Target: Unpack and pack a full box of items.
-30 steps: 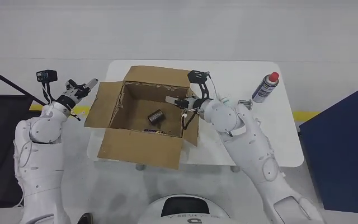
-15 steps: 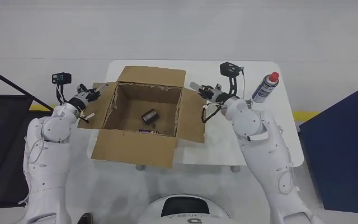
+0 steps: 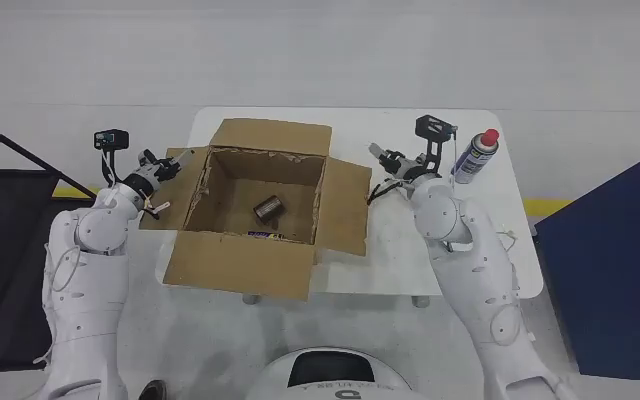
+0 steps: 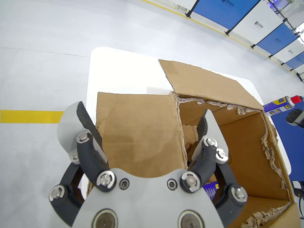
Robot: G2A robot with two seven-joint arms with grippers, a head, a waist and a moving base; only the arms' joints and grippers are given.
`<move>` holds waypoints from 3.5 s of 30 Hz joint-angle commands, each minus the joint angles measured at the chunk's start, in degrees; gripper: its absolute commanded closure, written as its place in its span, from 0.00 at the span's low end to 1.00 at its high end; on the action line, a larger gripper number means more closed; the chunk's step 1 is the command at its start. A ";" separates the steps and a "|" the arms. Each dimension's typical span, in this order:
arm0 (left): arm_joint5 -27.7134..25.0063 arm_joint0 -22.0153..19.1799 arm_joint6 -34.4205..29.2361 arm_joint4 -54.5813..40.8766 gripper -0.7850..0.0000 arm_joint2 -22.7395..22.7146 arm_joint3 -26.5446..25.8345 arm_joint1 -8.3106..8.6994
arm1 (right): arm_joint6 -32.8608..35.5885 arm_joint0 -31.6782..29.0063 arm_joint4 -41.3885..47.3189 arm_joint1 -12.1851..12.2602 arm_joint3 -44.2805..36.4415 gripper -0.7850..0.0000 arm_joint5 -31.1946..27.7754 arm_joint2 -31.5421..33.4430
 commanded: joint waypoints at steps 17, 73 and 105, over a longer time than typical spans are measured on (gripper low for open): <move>0.00 0.00 0.00 0.00 0.00 0.00 0.00 0.00 | 14.68 10.67 -21.38 -0.77 16.46 0.24 5.52 -7.96; 0.00 0.00 0.00 0.00 0.00 0.00 0.00 0.00 | 17.68 17.46 -19.82 -4.27 28.51 1.00 0.72 -7.16; 0.00 0.00 0.00 0.00 0.00 0.00 0.00 0.00 | 10.55 0.07 33.63 -2.96 -4.58 1.00 -16.84 8.71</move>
